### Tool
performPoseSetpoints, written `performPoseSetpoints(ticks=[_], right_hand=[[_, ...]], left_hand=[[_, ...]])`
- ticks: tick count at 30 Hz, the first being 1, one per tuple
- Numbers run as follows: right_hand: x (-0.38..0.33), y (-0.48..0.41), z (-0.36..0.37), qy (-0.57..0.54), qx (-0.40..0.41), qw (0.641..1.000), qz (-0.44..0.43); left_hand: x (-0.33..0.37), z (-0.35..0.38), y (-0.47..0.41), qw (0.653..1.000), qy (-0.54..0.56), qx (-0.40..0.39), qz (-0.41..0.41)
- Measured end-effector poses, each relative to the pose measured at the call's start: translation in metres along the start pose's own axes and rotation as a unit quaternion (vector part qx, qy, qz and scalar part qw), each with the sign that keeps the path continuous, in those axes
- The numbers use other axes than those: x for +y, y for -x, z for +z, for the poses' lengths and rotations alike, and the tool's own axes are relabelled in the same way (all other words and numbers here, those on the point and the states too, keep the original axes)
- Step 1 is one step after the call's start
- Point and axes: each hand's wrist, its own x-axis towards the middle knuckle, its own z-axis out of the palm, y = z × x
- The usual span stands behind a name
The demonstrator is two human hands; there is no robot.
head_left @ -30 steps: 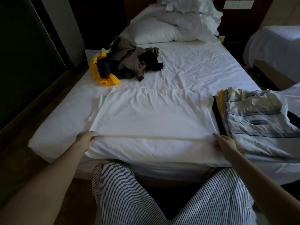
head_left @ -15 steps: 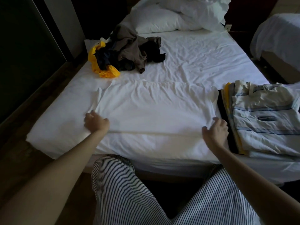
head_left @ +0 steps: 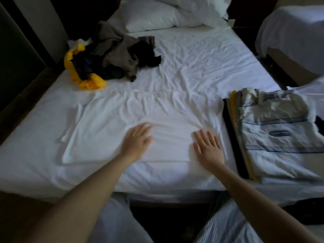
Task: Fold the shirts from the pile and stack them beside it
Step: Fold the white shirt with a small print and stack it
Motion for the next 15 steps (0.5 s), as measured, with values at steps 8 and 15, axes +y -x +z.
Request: performPoseSetpoints(ticks=[8, 15], right_hand=[[0.038, -0.003, 0.003, -0.097, 0.082, 0.991, 0.044], [0.046, -0.005, 0.015, -0.117, 0.154, 0.981, 0.02]], left_hand=[[-0.02, -0.011, -0.051, 0.984, -0.025, 0.025, -0.173], [0.163, 0.003, -0.152, 0.978, 0.206, -0.018, 0.023]])
